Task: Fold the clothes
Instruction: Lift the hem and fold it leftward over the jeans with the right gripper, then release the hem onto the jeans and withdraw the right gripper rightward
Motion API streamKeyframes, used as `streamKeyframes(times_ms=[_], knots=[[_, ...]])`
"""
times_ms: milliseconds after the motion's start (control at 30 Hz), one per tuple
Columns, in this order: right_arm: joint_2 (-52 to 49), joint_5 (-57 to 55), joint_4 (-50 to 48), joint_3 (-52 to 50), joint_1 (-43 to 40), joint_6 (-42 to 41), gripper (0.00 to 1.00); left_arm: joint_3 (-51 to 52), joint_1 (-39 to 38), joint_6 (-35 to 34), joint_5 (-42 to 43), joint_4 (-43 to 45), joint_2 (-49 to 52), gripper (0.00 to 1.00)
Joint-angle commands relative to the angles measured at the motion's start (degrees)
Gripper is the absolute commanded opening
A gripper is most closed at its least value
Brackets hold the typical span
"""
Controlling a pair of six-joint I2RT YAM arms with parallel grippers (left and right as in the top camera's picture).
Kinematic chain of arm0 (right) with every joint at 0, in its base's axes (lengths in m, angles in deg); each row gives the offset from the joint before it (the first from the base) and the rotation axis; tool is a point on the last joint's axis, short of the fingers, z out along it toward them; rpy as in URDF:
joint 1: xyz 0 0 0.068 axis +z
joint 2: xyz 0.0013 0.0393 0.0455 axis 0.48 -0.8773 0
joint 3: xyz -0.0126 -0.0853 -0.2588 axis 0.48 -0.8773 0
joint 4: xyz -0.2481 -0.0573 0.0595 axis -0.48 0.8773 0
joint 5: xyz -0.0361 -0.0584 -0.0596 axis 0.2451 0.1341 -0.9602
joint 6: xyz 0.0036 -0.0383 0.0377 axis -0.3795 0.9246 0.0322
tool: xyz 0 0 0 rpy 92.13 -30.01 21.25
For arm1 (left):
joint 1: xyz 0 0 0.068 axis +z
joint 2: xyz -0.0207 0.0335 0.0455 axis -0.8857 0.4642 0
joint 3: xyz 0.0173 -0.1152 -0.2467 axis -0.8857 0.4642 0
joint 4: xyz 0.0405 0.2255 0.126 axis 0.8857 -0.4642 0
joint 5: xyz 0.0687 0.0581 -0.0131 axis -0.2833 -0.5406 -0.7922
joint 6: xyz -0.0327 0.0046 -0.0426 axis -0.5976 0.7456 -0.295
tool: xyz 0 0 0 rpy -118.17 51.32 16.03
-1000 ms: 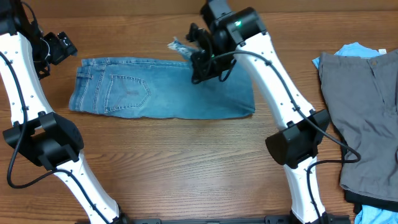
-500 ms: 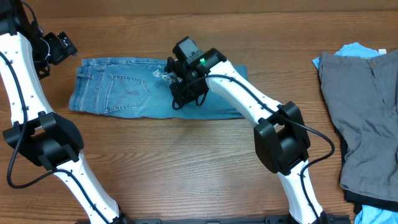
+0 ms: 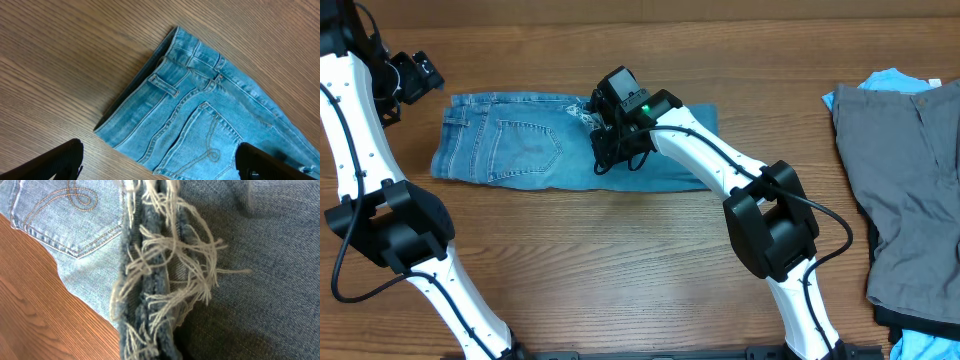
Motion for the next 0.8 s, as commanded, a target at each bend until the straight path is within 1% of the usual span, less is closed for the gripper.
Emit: streamKeyframes(times_ms=[0, 167, 200, 233, 267, 300, 333, 400, 433, 600, 700, 767], knots=[[1.14, 0.33, -1.36, -0.28, 0.35, -0.63, 0.04, -0.02, -0.02, -0.57, 0.35, 0.07, 0.57, 1.00], [1.14, 0.35, -3.58, -0.28, 0.35, -0.63, 0.04, -0.02, -0.02, -0.57, 0.35, 0.07, 0.57, 1.00], [1.14, 0.37, -3.91, -0.28, 0.35, -0.61, 0.13, -0.02, -0.02, -0.57, 0.35, 0.07, 0.57, 1.00], [1.14, 0.59, -3.98, -0.28, 0.35, -0.59, 0.39, -0.02, -0.02, -0.57, 0.35, 0.07, 0.57, 1.00], [1.14, 0.59, -3.89, -0.28, 0.35, -0.57, 0.55, -0.02, -0.02, -0.57, 0.35, 0.07, 0.57, 1.00], [1.14, 0.63, -3.76, -0.28, 0.35, -0.57, 0.61, -0.02, -0.02, -0.57, 0.35, 0.07, 0.57, 1.00], [1.27, 1.38, -3.76, -0.20, 0.35, -0.52, 0.64, -0.02, -0.02, -0.57, 0.35, 0.07, 0.57, 1.00], [2.29, 8.57, -3.80, 1.38, -1.11, 1.95, 0.78, -0.02, -0.02, -0.57, 0.35, 0.07, 0.57, 1.00], [2.82, 10.84, -3.80, 2.10, -1.81, 2.97, 0.84, -0.02, -0.02, -0.57, 0.35, 0.07, 0.57, 1.00], [6.95, 13.92, -2.08, 3.32, -7.69, 2.84, 0.91, -0.02, -0.02, -0.57, 0.35, 0.07, 0.57, 1.00], [6.97, 14.73, 2.08, 2.43, -10.16, 3.08, 0.89, -0.02, -0.02, -0.57, 0.35, 0.07, 0.57, 1.00], [6.97, 14.56, 3.02, 0.96, -10.38, 3.10, 0.86, -0.02, -0.02, -0.57, 0.35, 0.07, 0.57, 1.00]])
